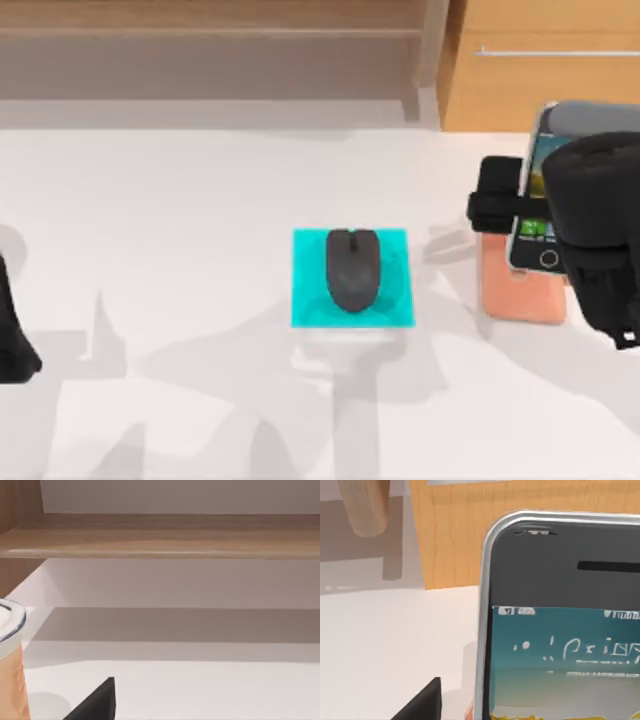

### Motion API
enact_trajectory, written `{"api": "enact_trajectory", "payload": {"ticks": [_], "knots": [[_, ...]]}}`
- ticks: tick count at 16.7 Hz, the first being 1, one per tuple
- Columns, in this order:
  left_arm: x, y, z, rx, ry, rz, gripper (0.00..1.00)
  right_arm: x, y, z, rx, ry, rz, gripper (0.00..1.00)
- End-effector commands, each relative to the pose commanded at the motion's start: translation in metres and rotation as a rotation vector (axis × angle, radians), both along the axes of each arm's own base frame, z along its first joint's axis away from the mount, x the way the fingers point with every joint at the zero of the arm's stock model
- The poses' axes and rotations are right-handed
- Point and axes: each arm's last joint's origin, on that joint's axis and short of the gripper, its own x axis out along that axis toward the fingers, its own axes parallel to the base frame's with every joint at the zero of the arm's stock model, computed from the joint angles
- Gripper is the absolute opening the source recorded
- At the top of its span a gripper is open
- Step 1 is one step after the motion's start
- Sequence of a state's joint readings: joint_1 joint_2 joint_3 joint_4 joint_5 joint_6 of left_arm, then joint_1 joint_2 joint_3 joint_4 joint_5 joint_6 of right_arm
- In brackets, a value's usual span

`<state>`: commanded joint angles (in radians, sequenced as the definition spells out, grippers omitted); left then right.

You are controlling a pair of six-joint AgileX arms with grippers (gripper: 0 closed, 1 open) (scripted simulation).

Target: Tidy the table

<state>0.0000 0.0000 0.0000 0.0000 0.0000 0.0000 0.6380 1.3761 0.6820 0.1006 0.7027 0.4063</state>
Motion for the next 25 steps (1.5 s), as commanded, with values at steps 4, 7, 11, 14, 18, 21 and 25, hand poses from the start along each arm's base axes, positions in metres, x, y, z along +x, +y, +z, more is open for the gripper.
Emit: {"api": "enact_trajectory", "payload": {"ticks": [4,7,11,14,18,21,25], "knots": [[0.000,0.000,0.000,0.000,0.000,0.000,1.00,0.000,0.000,0.000,0.001,-0.001,0.001,1.00],[0.000,0.000,0.000,0.000,0.000,0.000,1.00,-0.011,0.001,0.000,-0.001,0.003,0.007,1.00],[0.000,0.000,0.000,0.000,0.000,0.000,1.00,-0.030,0.001,0.000,0.001,-0.001,0.001,1.00],[0.000,0.000,0.000,0.000,0.000,0.000,1.00,-0.029,0.000,0.001,0.001,-0.001,-0.001,1.00],[0.000,0.000,0.000,0.000,0.000,0.000,1.00,-0.032,-0.012,0.004,0.015,-0.005,0.004,1.00],[0.000,0.000,0.000,0.000,0.000,0.000,1.00,-0.040,-0.036,0.010,0.042,-0.021,0.016,1.00],[0.000,0.000,0.000,0.000,0.000,0.000,1.00,-0.061,-0.077,0.013,0.081,-0.080,0.044,1.00]]}}
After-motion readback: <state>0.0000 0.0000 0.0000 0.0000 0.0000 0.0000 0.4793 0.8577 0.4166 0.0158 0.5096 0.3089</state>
